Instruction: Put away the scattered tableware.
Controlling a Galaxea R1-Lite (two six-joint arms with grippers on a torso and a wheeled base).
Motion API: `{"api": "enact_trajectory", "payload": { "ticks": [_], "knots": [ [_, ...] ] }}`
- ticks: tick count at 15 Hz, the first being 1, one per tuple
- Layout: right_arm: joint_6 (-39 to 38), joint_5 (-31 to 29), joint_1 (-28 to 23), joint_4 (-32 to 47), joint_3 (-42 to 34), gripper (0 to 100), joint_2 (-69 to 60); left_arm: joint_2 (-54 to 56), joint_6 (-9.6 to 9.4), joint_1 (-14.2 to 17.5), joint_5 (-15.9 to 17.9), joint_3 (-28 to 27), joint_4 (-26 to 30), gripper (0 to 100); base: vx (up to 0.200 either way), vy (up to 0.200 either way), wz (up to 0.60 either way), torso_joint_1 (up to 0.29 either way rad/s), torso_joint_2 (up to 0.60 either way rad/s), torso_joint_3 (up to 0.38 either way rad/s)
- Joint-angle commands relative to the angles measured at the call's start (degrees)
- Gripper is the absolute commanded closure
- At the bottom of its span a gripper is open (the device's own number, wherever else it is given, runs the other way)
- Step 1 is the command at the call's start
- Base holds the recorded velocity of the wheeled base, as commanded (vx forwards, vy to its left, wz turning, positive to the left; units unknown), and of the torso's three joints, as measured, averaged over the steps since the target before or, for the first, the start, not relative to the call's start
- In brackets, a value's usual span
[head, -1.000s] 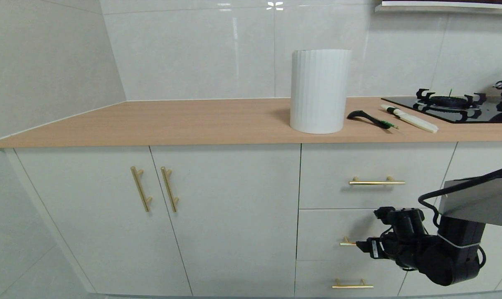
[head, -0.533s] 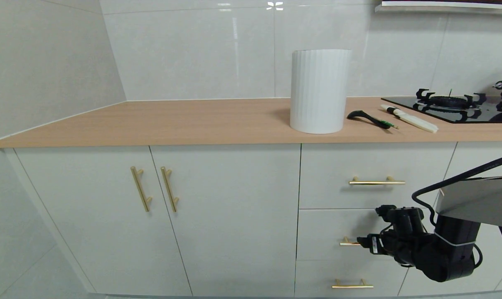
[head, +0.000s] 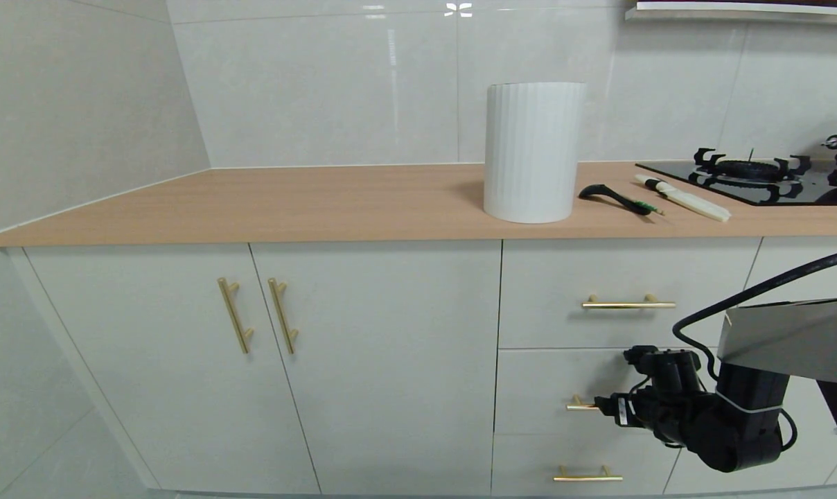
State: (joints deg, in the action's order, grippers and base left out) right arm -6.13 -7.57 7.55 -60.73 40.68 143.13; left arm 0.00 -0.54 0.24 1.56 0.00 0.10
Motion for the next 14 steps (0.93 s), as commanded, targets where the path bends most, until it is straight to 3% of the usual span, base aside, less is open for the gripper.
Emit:
{"api": "enact_trajectory", "payload": {
  "ticks": [1, 9, 14],
  "knots": [
    [0.07, 0.01, 0.01, 0.26, -0.07, 0, -0.04, 0.0, 0.01, 0.02, 0.02, 0.0, -0.01, 0, 0.0, 0.0, 0.0, 0.0, 0.0, 0.0],
    [0.16, 0.01, 0.19, 0.35, -1.31, 0, -0.31, 0.0, 0.01, 0.02, 0.02, 0.0, -0.01, 0, 0.0, 0.0, 0.0, 0.0, 0.0, 0.0],
    [1.47, 0.36, 1.86, 0.26, -13.35, 0, -10.85, 0.0, 0.01, 0.02, 0.02, 0.0, -0.01, 0, 0.0, 0.0, 0.0, 0.0, 0.0, 0.0]
  ]
}}
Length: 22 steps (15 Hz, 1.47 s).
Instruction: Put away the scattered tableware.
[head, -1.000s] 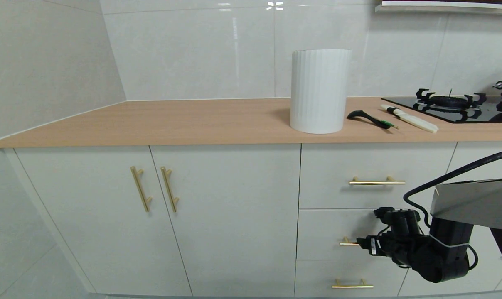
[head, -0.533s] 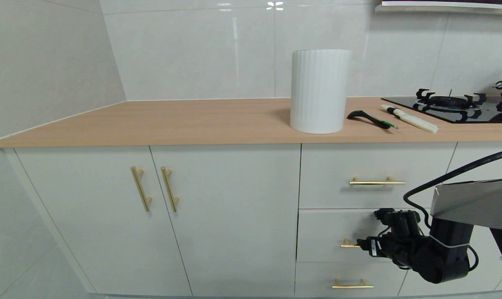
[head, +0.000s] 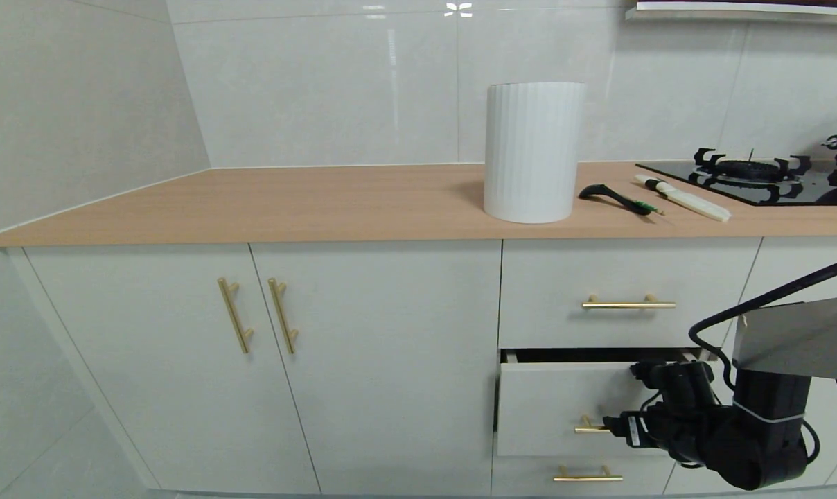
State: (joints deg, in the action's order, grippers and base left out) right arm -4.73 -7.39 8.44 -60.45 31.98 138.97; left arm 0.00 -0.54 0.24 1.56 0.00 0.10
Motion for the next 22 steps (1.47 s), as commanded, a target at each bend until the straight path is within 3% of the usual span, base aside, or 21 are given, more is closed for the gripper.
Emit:
{"api": "enact_trajectory", "payload": {
  "ticks": [1, 4, 5, 8, 13, 17, 22],
  "knots": [
    [0.16, 0.44, 1.32, 0.07, -7.54, 0, -10.48, 0.0, 0.01, 0.02, 0.02, 0.0, -0.01, 0, 0.0, 0.0, 0.0, 0.0, 0.0, 0.0],
    [2.8, 0.71, 1.94, 8.33, -12.2, 0, -22.87, 0.0, 0.01, 0.02, 0.02, 0.0, -0.01, 0, 0.0, 0.0, 0.0, 0.0, 0.0, 0.0],
    [3.06, 1.94, 3.34, 15.72, -10.79, 0, -31.39, 0.0, 0.01, 0.02, 0.02, 0.0, -0.01, 0, 0.0, 0.0, 0.0, 0.0, 0.0, 0.0],
    [2.01, 2.03, 5.36, 22.48, -7.89, 0, -40.54, 0.0, 0.01, 0.02, 0.02, 0.0, -0.01, 0, 0.0, 0.0, 0.0, 0.0, 0.0, 0.0],
    [0.51, 1.67, 6.07, 22.04, 0.46, 0, -32.19, 0.0, 0.01, 0.02, 0.02, 0.0, -0.01, 0, 0.0, 0.0, 0.0, 0.0, 0.0, 0.0],
    [-0.54, -0.26, 6.42, 14.4, 1.07, 0, -20.58, 0.0, 0.01, 0.02, 0.02, 0.0, -0.01, 0, 0.0, 0.0, 0.0, 0.0, 0.0, 0.0],
    [-1.69, -0.26, 6.33, 13.52, 0.98, 0, -16.98, 0.0, 0.01, 0.02, 0.02, 0.0, -0.01, 0, 0.0, 0.0, 0.0, 0.0, 0.0, 0.0]
  ]
}}
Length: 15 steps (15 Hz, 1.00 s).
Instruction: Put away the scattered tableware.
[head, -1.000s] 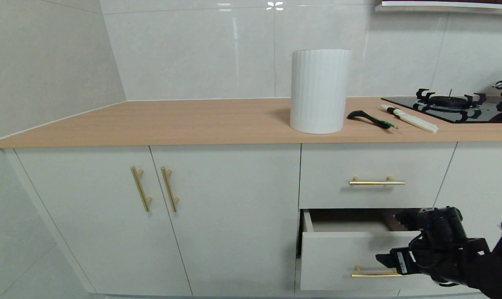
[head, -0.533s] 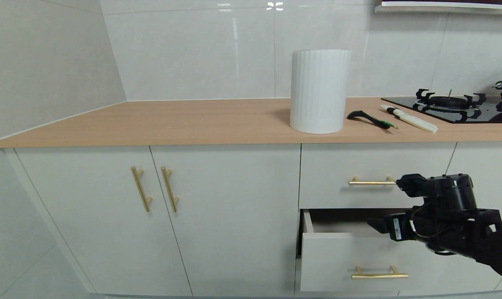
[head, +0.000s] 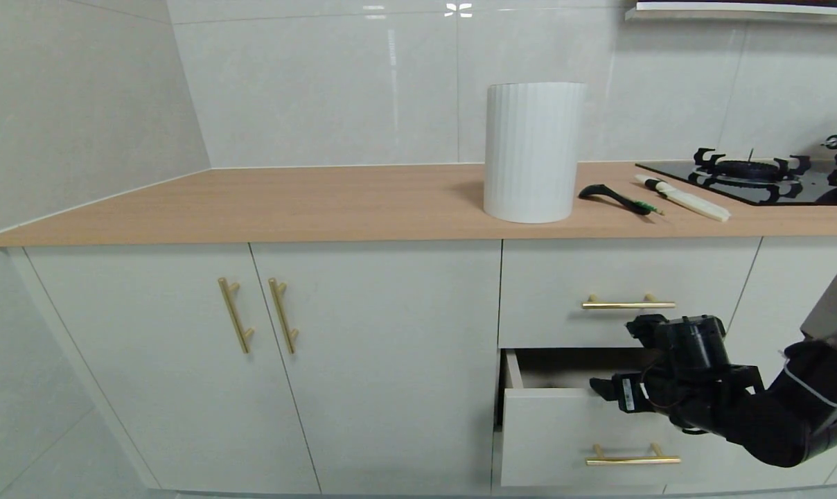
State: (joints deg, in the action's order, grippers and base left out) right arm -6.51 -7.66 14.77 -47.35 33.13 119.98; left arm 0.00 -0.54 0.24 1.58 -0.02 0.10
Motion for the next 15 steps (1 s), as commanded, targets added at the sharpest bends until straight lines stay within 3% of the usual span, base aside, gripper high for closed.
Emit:
{"api": "enact_trajectory", "payload": {
  "ticks": [1, 7, 10, 15],
  "knots": [
    [0.09, 0.01, -0.01, 0.5, -0.18, 0, 1.92, 0.0, 0.01, 0.02, 0.0, 0.02, -0.01, 0, 0.0, 0.0, 0.0, 0.0, 0.0, 0.0],
    [0.09, 0.18, -0.19, 3.49, -0.53, 0, -1.15, 0.0, 0.01, 0.02, 0.0, 0.02, -0.01, 0, 0.0, 0.0, 0.0, 0.0, 0.0, 0.0],
    [0.27, 1.06, -0.19, 14.04, 0.18, 0, -7.39, 0.0, 0.01, 0.02, 0.0, 0.02, -0.01, 0, 0.0, 0.0, 0.0, 0.0, 0.0, 0.0],
    [3.35, 2.47, 0.17, 24.76, 0.35, 0, -14.51, 0.0, 0.01, 0.02, 0.0, 0.02, -0.01, 0, 0.0, 0.0, 0.0, 0.0, 0.0, 0.0]
  ]
}}
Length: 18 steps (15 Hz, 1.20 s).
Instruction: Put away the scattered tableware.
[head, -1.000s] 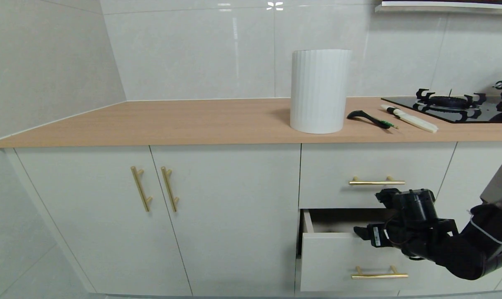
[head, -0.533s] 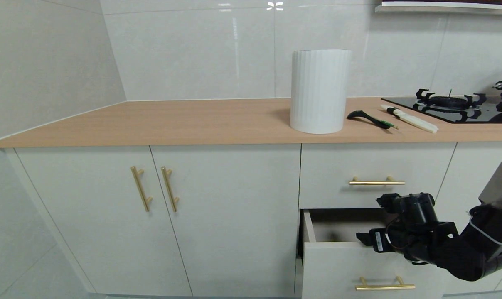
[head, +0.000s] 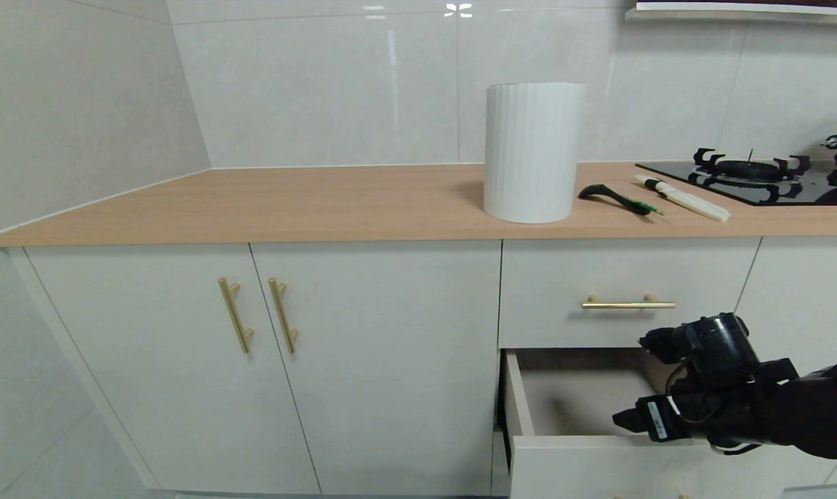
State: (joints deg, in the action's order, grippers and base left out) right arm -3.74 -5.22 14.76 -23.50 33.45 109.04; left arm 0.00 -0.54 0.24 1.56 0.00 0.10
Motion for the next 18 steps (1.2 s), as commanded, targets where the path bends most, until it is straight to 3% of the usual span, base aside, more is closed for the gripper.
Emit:
{"api": "enact_trajectory", "payload": {
  "ticks": [1, 8, 14, 18],
  "knots": [
    [1.02, 0.03, 0.44, 2.94, 0.12, 0, -4.63, 0.0, 0.01, 0.02, 0.02, 0.0, -0.01, 0, 0.0, 0.0, 0.0, 0.0, 0.0, 0.0],
    [8.22, -0.23, 0.79, 12.87, -0.32, 0, -8.15, 0.0, 0.01, 0.02, 0.02, 0.0, -0.01, 0, 0.0, 0.0, 0.0, 0.0, 0.0, 0.0],
    [9.02, -0.06, 2.11, 19.02, 0.12, 0, -9.29, 0.0, 0.01, 0.02, 0.02, 0.0, -0.01, 0, 0.0, 0.0, 0.0, 0.0, 0.0, 0.0],
    [10.42, -0.67, 6.42, 30.8, 1.44, 0, -12.37, 0.0, 0.01, 0.02, 0.02, 0.0, -0.01, 0, 0.0, 0.0, 0.0, 0.0, 0.0, 0.0]
  ]
}}
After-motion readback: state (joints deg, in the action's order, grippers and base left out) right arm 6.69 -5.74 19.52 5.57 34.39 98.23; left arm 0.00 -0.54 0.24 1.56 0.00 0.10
